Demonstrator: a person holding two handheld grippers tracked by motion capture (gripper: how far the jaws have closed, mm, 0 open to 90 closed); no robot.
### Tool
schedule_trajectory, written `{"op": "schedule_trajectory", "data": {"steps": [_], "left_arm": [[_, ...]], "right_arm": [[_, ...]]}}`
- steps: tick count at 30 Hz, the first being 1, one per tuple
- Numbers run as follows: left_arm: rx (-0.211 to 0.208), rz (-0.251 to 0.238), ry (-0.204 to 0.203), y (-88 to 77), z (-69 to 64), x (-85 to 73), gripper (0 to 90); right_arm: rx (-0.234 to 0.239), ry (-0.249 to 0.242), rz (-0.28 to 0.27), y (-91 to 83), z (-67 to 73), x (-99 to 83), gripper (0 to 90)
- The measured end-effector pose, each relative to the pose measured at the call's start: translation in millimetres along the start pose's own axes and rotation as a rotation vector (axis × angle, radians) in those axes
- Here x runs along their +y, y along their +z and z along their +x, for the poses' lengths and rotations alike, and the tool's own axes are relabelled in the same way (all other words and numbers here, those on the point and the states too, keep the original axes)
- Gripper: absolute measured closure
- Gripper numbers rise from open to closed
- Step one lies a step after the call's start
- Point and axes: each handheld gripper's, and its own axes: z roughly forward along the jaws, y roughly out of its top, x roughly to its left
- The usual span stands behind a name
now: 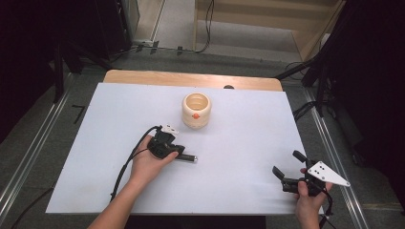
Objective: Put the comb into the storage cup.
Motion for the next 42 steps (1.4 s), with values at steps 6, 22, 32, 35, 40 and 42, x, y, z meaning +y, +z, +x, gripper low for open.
{"op": "schedule_trajectory", "data": {"steps": [6, 22, 32, 35, 40, 42], "left_arm": [[-0.01, 0.003, 0.007, -4.2, -1.4, -3.5, 90.0], [-0.012, 0.004, 0.001, -1.2, -3.0, -8.3, 90.0], [-0.056, -0.028, 0.018, -8.4, -7.6, -17.0, 90.0], [-0.064, -0.088, 0.007, -16.3, -6.0, -20.8, 80.6], [-0.022, -0.312, -0.036, -48.2, 2.8, -42.0, 44.7], [-0.012, -0.365, -0.039, -59.0, 7.5, -51.7, 37.8]], "right_arm": [[-0.002, 0.0, 0.001, 0.0, 0.1, 0.0, 0.0], [-0.004, -0.002, 0.004, 0.2, 0.6, 0.1, 0.0], [-0.002, -0.01, 0.007, 0.7, 1.0, 0.2, 0.0], [-0.003, -0.02, 0.015, 1.4, 2.3, 0.7, 0.0], [0.018, -0.049, 0.043, 4.2, 3.9, 1.9, 0.0], [0.025, -0.053, 0.052, 5.0, 4.6, 2.6, 0.0]]}}
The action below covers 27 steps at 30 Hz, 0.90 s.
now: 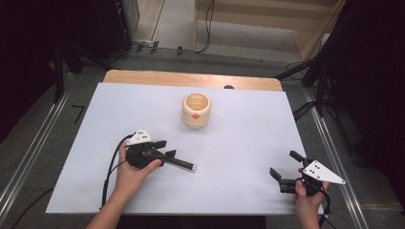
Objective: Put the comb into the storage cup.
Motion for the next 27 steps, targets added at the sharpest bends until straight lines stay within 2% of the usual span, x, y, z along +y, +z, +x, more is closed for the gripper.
{"op": "schedule_trajectory", "data": {"steps": [1, 2, 3, 6, 8, 11, 12, 13, 14, 15, 16, 17, 19, 20, 21, 22, 24, 27], "left_arm": [[0.006, -0.027, -0.002, -6.6, 2.8, -2.8, 33.9], [0.006, -0.027, -0.002, -6.6, 2.8, -2.8, 30.6], [0.017, -0.051, -0.009, -13.1, 5.2, -5.5, 27.2], [0.066, -0.122, -0.013, -32.6, 12.3, -13.8, 21.9], [0.08, -0.154, -0.017, -45.0, 16.3, -19.6, 20.9], [0.132, -0.203, -0.008, -66.6, 20.6, -29.2, 10.5], [0.132, -0.203, -0.008, -66.6, 20.6, -29.2, 6.0], [0.144, -0.217, -0.006, -72.6, 21.6, -31.5, 6.0], [0.132, -0.227, -0.003, -76.8, 23.0, -33.2, 1.1], [0.133, -0.228, 0.002, -80.1, 24.0, -34.3, 0.0], [0.17, -0.242, 0.008, -84.4, 24.3, -36.6, 0.0], [0.187, -0.247, 0.012, -87.1, 24.8, -38.0, 0.0], [0.204, -0.266, -0.002, -93.2, 27.3, -41.7, 0.0], [0.208, -0.271, -0.002, -96.1, 28.6, -43.7, 0.0], [0.192, -0.278, -0.008, -98.3, 30.0, -45.6, 0.0], [0.211, -0.289, 0.005, -102.3, 31.0, -49.5, 0.0], [0.207, -0.293, 0.011, -104.0, 31.6, -51.4, 0.0], [0.246, -0.298, 0.025, -109.4, 35.5, -58.6, 0.0]], "right_arm": [[0.002, -0.009, 0.006, 0.7, 0.1, 0.5, 0.0], [0.003, -0.011, 0.011, 1.3, 0.9, 0.9, 0.0], [0.004, -0.017, 0.015, 2.0, 1.3, 1.4, 0.0], [0.015, -0.02, 0.023, 3.6, 2.6, 3.0, 0.0], [0.023, -0.027, 0.029, 5.6, 5.1, 5.4, 0.0], [0.049, -0.052, 0.042, 9.3, 12.2, 13.3, 0.0], [0.049, -0.052, 0.042, 9.3, 12.2, 13.3, 0.0], [0.049, -0.058, 0.047, 10.2, 13.8, 15.4, 0.0], [0.051, -0.059, 0.053, 11.5, 15.4, 17.9, 0.0], [0.053, -0.063, 0.059, 12.6, 16.4, 19.9, 0.0], [0.056, -0.065, 0.068, 14.3, 18.9, 23.6, 0.0], [0.056, -0.065, 0.068, 14.3, 18.9, 23.6, 0.0], [0.069, -0.065, 0.079, 17.3, 21.8, 29.7, 0.0], [0.069, -0.065, 0.079, 17.3, 21.8, 29.7, 0.0], [0.074, -0.07, 0.084, 19.6, 24.6, 34.4, 0.0], [0.078, -0.072, 0.09, 20.9, 26.0, 36.5, 0.0], [0.09, -0.074, 0.097, 24.3, 28.6, 39.7, 0.0], [0.111, -0.084, 0.108, 30.4, 32.2, 43.2, 0.0]]}}
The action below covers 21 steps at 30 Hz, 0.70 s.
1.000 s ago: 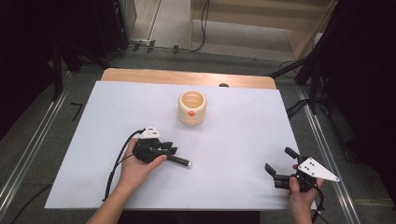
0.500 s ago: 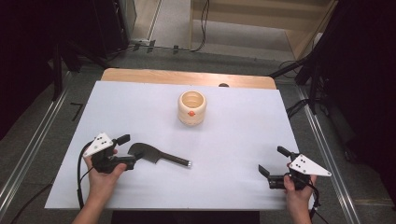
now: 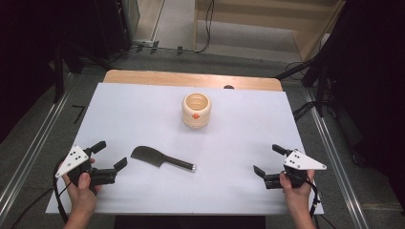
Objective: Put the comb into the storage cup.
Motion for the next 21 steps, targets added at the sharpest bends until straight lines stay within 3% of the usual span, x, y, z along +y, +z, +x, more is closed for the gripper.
{"op": "schedule_trajectory", "data": {"steps": [5, 15, 21], "left_arm": [[0.007, -0.021, -0.019, -3.7, 5.3, -7.5, 0.0], [-0.006, -0.007, 0.005, -2.1, 4.3, -11.8, 0.0], [0.018, 0.001, 0.033, -0.6, -0.5, -12.8, 1.8]], "right_arm": [[0.022, -0.013, 0.02, 8.3, 4.6, 7.1, 0.0], [0.07, -0.064, 0.056, 27.0, 15.7, 29.4, 0.0], [0.099, -0.093, 0.077, 40.4, 23.2, 41.6, 0.0]]}}
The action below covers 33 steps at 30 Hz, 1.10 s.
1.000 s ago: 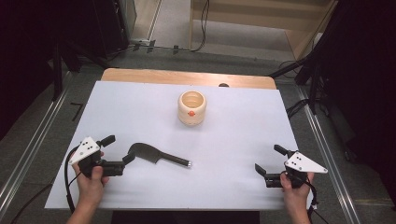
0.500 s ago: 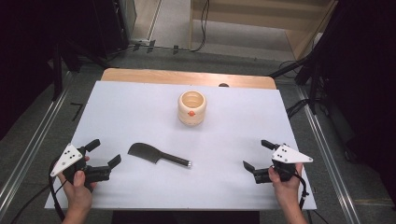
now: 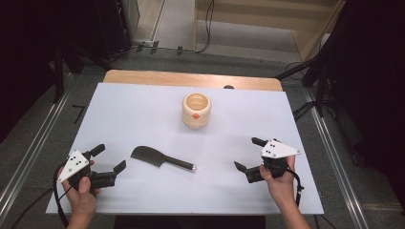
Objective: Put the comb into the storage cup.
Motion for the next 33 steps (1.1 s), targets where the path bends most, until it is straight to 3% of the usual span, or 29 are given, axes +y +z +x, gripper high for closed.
{"op": "schedule_trajectory", "data": {"steps": [18, 33], "left_arm": [[-0.001, -0.003, 0.017, 0.5, -2.3, -0.9, 1.7], [-0.01, -0.001, 0.015, 0.9, -2.2, -1.1, 1.7]], "right_arm": [[0.085, -0.046, 0.066, 32.8, 15.3, 30.4, 0.0], [0.155, -0.096, 0.174, 67.3, 30.5, 48.2, 0.0]]}}
